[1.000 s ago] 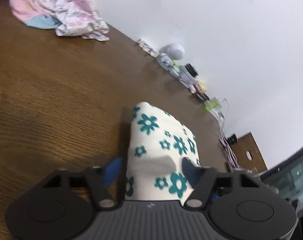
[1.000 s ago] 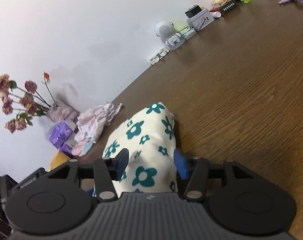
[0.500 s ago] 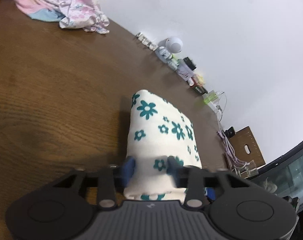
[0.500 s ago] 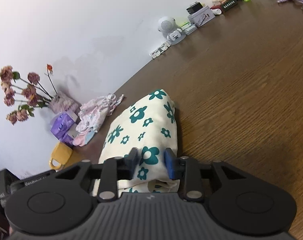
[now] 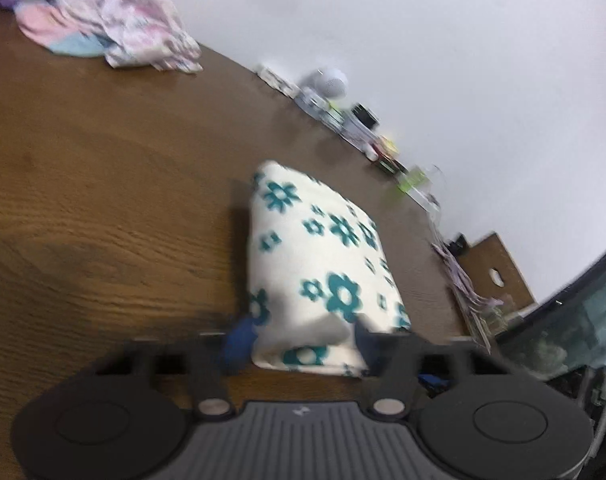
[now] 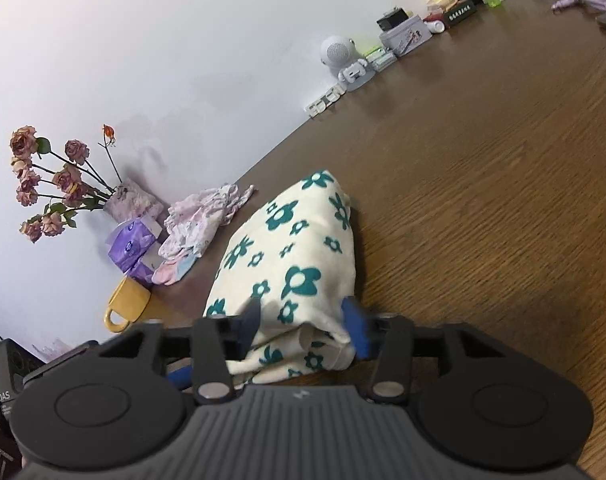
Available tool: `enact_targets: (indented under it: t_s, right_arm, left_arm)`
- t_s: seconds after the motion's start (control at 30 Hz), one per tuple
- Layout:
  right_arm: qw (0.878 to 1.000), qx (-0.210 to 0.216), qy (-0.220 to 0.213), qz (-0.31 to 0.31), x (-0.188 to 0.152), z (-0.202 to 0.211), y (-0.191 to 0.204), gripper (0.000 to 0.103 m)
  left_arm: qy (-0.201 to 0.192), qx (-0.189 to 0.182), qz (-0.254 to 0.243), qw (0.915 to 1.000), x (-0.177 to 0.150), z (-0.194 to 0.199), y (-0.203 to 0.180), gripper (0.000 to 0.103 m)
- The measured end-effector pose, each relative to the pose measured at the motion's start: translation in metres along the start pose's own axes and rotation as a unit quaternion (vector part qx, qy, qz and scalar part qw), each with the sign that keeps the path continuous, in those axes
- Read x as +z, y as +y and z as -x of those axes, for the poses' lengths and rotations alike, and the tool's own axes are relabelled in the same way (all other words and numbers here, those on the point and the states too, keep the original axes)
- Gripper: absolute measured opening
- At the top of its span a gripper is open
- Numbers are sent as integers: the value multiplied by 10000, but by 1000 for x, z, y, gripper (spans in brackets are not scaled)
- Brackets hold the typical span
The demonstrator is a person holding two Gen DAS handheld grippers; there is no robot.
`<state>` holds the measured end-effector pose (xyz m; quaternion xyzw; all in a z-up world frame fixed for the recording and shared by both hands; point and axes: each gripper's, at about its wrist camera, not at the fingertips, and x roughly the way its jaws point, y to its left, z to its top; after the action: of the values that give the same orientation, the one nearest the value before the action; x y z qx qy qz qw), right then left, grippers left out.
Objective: Fold clothes
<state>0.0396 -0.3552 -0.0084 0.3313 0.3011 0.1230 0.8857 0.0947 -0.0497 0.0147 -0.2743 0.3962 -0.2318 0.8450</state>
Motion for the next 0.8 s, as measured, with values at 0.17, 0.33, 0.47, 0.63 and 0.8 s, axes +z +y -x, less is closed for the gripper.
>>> enact_targets:
  t_s: [0.17,0.33,0.47,0.63,0.8]
  right_arm:
    - [10000,-14,-17,-21,-3,1,0,32]
    - [10000,-17,72,37,-5,-2,1,20]
    - [9999,-52,15,116,-1,0,4,37]
    - [9998,-83,-56,180,7,-2,3,48]
    - [9997,-78,130,200,12,-12,2,27]
  left_arm:
    - [-47,115,49,9999,-1,3,1,59]
    - [-16,27,-56,10000,-1,2,-1,21]
    - [-109,183,-58,9998,3,3,-5,63]
    - [-88,113,-92,9999,8,-1,-3,33]
    - [5,209,-76,9998,12,-5,-4,64]
